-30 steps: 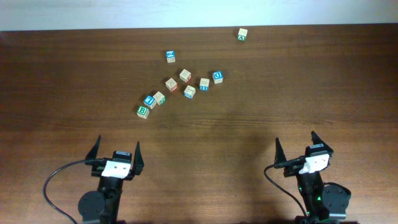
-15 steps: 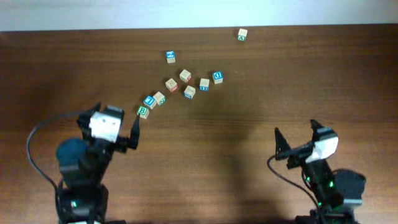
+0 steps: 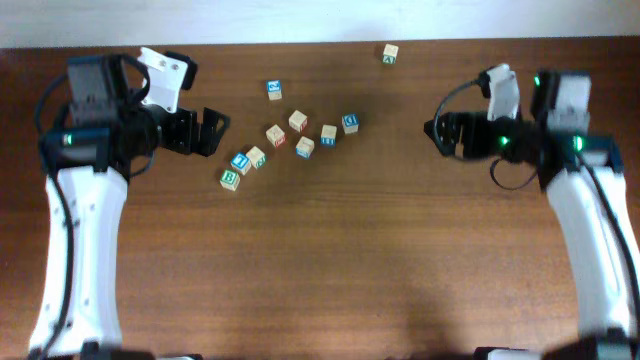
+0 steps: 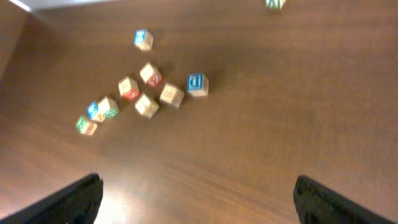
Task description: Rotate 3 blocks
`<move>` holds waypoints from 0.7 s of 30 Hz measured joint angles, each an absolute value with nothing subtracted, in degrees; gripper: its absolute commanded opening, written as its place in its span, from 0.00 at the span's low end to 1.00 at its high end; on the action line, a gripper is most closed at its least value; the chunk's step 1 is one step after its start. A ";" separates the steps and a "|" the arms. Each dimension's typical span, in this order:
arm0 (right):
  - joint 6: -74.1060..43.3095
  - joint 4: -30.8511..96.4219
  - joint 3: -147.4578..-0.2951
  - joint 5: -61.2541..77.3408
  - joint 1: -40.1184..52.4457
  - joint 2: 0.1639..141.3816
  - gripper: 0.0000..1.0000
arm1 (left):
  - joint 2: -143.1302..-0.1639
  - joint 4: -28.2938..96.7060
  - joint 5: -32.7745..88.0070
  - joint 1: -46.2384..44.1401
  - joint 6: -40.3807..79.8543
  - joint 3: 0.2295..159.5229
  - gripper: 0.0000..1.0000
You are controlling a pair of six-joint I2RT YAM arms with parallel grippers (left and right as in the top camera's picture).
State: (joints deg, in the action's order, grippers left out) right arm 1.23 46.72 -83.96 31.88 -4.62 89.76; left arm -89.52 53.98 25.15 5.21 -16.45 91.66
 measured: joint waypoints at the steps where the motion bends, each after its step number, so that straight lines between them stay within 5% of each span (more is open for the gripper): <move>1: 1.34 48.86 -90.52 31.81 -4.03 95.35 0.98 | -93.03 55.94 25.15 5.21 -16.60 95.55 0.99; 7: 1.52 47.46 -104.47 32.01 7.84 115.50 0.99 | -99.98 57.91 25.10 5.21 -16.75 98.15 0.99; 9: 1.28 43.53 -104.47 32.03 10.11 118.17 0.87 | -99.98 59.20 25.10 5.21 -16.75 98.26 0.99; 15: -5.19 35.64 -104.71 12.88 16.56 125.73 0.74 | -99.98 60.16 25.10 5.21 -16.75 98.26 0.99; 21: -9.17 31.81 -104.73 8.16 18.00 132.75 0.56 | -99.98 60.27 25.10 5.21 -16.75 98.26 0.99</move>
